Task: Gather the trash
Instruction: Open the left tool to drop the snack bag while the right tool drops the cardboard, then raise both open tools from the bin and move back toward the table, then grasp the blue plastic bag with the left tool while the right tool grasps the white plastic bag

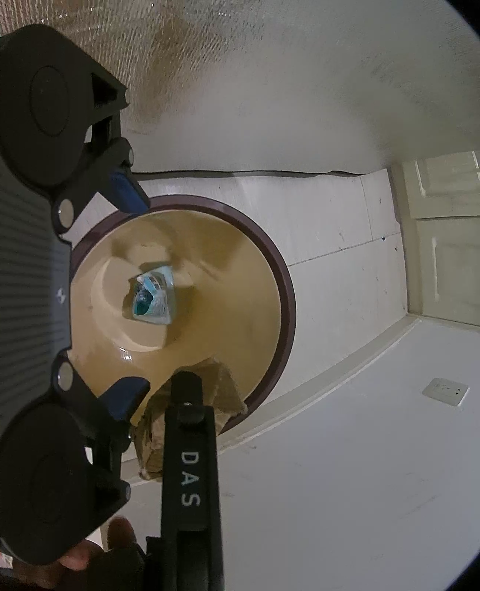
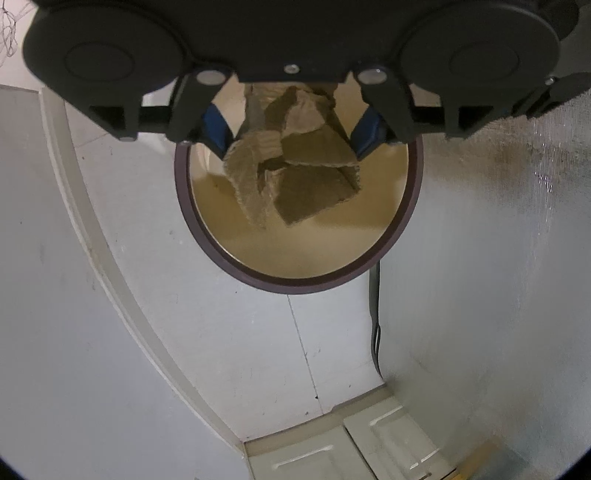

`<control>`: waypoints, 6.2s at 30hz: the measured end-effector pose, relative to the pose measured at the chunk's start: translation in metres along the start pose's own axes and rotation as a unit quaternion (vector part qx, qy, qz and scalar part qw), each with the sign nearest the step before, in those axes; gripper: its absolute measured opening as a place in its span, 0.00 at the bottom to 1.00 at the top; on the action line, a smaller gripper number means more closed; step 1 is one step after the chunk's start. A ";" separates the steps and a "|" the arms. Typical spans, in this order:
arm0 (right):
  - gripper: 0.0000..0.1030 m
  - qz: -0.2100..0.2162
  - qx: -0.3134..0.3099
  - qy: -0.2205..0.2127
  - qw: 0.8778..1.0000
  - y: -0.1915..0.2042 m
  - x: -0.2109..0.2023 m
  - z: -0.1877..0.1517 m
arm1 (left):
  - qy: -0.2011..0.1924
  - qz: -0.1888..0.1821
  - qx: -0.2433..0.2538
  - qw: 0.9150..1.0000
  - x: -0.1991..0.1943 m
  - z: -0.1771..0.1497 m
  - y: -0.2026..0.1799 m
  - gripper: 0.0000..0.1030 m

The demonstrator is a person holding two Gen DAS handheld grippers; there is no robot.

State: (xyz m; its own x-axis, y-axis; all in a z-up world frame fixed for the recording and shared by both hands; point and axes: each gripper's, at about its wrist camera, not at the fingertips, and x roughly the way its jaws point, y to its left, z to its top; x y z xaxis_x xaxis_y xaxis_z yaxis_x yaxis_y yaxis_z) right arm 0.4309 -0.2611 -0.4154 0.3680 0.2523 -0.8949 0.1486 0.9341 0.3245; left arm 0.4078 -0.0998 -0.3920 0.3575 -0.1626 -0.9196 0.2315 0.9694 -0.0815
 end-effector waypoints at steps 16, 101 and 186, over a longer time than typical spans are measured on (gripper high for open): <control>1.00 -0.015 -0.049 0.015 0.999 -0.005 -0.019 -0.005 | 0.023 0.023 -0.002 0.999 -0.003 -0.003 0.002 1.00; 1.00 -0.027 -0.156 -0.319 0.935 0.093 -0.481 -0.187 | -0.332 -0.004 0.019 0.943 -0.498 -0.134 -0.032 1.00; 0.45 0.204 -0.031 -0.198 0.958 0.464 -0.257 0.029 | -0.375 0.073 -0.394 0.836 -0.464 -0.040 0.425 0.48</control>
State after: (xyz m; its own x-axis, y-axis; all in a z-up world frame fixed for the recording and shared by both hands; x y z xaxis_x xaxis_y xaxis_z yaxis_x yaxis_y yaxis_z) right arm 0.4320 0.1002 -0.0260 0.7053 0.4954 -0.5070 -0.1323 0.7947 0.5924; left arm 0.3037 0.3953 -0.0152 0.8651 0.1852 -0.4661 -0.4263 0.7611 -0.4888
